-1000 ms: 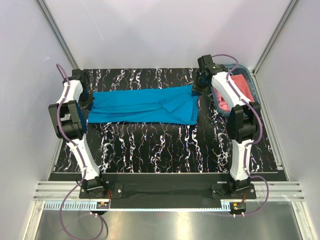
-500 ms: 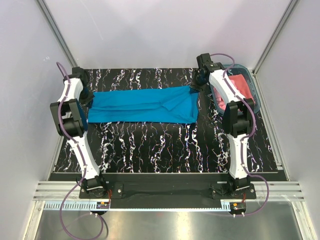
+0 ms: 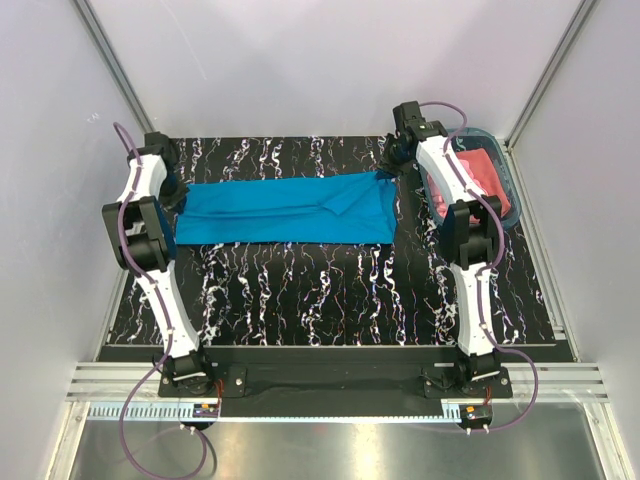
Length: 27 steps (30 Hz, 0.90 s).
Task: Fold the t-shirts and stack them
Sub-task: Fold the tshirt
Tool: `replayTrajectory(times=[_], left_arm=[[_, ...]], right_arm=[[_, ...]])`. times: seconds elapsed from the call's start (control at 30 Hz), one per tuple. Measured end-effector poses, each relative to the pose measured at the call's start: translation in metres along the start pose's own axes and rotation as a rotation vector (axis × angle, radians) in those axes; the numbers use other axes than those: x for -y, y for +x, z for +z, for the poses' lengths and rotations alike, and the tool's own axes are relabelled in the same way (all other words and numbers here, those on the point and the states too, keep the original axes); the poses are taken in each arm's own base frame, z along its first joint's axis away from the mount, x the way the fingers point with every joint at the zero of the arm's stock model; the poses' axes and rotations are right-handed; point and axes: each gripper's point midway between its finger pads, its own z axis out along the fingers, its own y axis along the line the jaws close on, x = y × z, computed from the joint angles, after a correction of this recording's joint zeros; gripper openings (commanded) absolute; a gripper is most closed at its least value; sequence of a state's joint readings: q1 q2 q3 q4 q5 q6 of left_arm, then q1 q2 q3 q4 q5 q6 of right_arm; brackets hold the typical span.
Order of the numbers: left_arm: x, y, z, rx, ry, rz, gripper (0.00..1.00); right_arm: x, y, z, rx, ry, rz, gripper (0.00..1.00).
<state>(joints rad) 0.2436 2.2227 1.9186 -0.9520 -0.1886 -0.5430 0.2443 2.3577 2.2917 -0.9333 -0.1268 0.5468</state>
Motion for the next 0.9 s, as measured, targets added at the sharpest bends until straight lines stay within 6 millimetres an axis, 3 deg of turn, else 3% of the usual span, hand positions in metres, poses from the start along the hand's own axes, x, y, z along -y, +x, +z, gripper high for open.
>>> replayTrajectory(times=[0.17,0.43,0.9], left_arm=[[0.001,0.0,0.005,-0.004,-0.002,0.001,0.03],[0.002,0.0,0.009,-0.009,-0.004,-0.002,0.05],[0.009,-0.007,0.011,0.003,0.012,-0.008,0.07]], right_arm=[[0.001,-0.001,0.004,-0.008,-0.01,0.009,0.01],[0.004,-0.003,0.025,-0.022,-0.019,0.027,0.02],[-0.009,-0.016,0.038,0.001,-0.088,0.079,0.02]])
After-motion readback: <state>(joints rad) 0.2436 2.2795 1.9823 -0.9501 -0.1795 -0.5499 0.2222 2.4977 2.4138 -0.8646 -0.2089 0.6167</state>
